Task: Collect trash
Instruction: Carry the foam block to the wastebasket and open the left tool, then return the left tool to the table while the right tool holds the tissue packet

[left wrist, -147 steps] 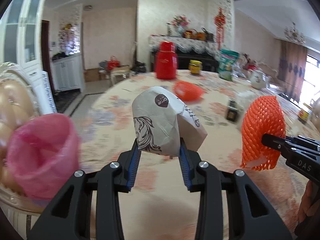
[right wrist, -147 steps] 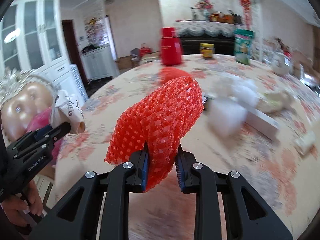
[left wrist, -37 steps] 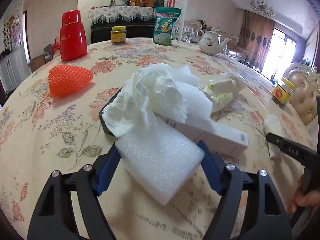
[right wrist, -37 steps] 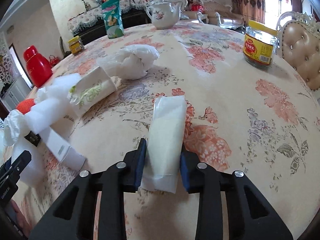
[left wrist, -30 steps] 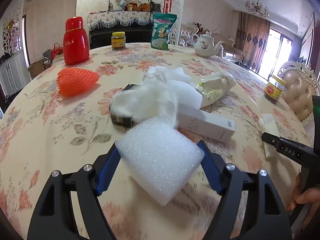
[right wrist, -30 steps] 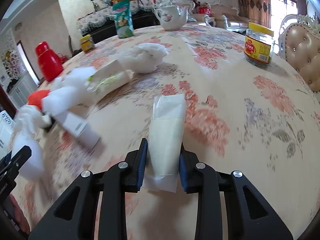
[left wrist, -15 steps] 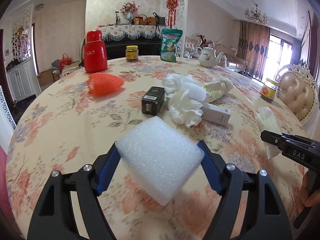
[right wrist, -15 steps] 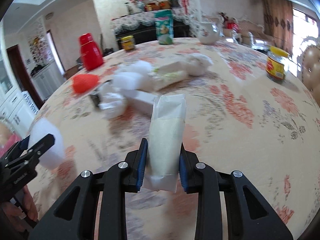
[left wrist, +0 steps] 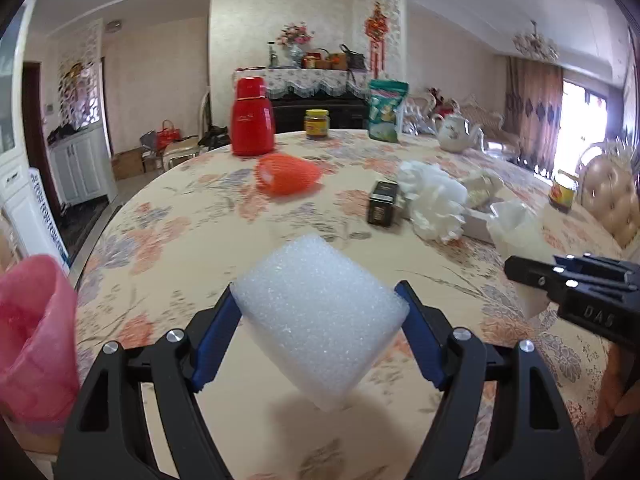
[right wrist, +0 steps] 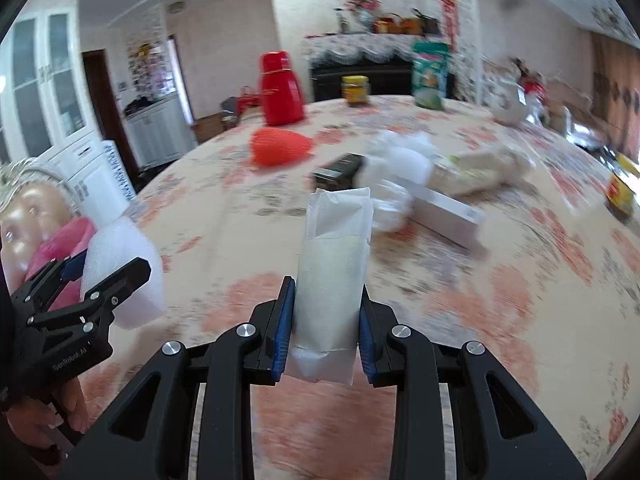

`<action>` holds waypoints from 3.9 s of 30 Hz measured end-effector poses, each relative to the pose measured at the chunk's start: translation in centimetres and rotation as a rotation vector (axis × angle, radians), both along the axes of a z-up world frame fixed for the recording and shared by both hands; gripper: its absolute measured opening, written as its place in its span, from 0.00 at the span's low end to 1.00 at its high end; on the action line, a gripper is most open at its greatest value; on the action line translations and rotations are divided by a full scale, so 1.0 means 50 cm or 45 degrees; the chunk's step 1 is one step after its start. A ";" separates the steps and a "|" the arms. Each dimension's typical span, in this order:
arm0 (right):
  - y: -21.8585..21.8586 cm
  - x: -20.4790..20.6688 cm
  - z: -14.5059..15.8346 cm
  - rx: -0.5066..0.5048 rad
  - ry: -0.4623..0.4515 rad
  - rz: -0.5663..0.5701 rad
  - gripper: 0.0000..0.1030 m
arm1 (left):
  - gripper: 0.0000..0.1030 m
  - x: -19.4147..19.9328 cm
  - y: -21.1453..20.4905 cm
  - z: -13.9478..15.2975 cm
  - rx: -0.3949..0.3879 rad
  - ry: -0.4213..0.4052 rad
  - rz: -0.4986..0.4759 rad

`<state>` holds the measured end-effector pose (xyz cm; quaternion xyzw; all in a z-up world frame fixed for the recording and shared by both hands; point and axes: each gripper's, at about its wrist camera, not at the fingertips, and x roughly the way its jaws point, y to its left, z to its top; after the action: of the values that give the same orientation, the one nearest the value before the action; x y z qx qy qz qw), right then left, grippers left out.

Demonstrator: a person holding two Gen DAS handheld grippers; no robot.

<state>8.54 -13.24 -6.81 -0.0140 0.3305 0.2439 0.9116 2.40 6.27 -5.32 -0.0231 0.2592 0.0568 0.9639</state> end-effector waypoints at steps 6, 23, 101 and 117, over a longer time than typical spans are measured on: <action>0.095 -0.030 0.023 0.011 -0.092 0.157 0.28 | 0.73 -0.057 0.087 0.021 -0.041 -0.070 0.105; 0.433 -0.097 0.070 0.048 -0.201 0.691 0.28 | 0.73 -0.220 0.376 0.079 0.005 -0.173 0.529; -0.146 0.266 -0.048 -0.087 -0.024 -0.183 0.77 | 0.95 0.229 -0.024 -0.002 -0.087 0.088 0.014; -0.117 0.393 -0.103 -0.188 0.154 -0.072 0.77 | 0.95 0.310 -0.126 -0.061 -0.041 0.181 -0.081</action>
<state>28.17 -19.07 -11.96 -0.0570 0.4024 0.1937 0.8930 17.89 -0.05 -8.38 -0.0264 0.3286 0.0233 0.9438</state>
